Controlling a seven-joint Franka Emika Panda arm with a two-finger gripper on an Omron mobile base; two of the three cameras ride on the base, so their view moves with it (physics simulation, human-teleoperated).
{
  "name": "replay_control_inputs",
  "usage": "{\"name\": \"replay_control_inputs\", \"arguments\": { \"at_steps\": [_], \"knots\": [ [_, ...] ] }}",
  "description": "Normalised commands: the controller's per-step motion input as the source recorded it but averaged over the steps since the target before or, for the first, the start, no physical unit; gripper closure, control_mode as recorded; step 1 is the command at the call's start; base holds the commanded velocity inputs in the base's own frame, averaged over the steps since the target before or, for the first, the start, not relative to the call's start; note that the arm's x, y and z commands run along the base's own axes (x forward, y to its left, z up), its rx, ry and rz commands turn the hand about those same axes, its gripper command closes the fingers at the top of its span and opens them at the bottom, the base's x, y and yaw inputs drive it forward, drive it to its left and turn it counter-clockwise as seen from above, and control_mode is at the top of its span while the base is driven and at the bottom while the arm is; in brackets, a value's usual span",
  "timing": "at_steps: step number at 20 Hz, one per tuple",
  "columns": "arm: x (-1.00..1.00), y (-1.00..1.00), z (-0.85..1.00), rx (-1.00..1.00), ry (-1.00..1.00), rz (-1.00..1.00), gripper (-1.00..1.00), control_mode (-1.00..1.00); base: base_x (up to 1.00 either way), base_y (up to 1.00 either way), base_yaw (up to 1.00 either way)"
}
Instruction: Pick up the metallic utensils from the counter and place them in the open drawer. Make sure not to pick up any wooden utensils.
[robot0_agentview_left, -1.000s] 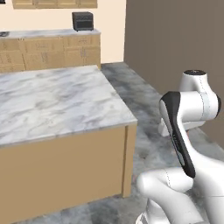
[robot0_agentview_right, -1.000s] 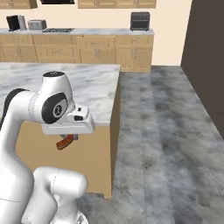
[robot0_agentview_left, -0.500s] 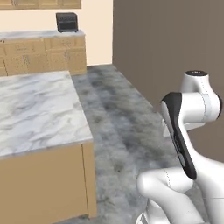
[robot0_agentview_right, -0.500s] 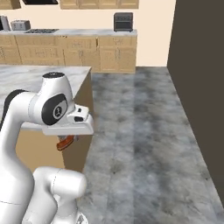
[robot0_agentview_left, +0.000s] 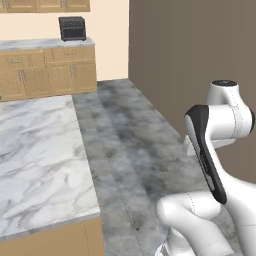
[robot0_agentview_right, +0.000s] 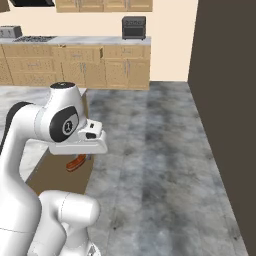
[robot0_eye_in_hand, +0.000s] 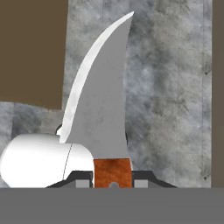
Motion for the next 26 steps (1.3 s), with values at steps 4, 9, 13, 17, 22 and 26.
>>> {"name": "replay_control_inputs", "arguments": {
  "at_steps": [4, 9, 13, 17, 22, 26],
  "knots": [
    [0.00, 0.00, 0.00, 0.00, 0.00, 0.00, 1.00, 1.00, 1.00, -0.11, 0.00],
    [0.00, 0.00, 0.00, 0.00, 0.00, 0.00, 1.00, 1.00, 1.00, -0.18, 0.02],
    [0.00, 0.00, 0.00, 0.00, 0.00, 0.00, 1.00, 1.00, 1.00, -0.31, 0.07],
    [0.00, 0.00, 0.00, 0.00, 0.00, 0.00, 1.00, 1.00, 1.00, -0.39, 0.09],
    [0.00, 0.00, 0.00, 0.00, 0.00, 0.00, 1.00, 1.00, 1.00, -0.41, 0.14],
    [0.00, 0.00, 0.00, 0.00, 0.00, 0.00, 1.00, 1.00, 1.00, -0.28, 0.18]
  ]
}}
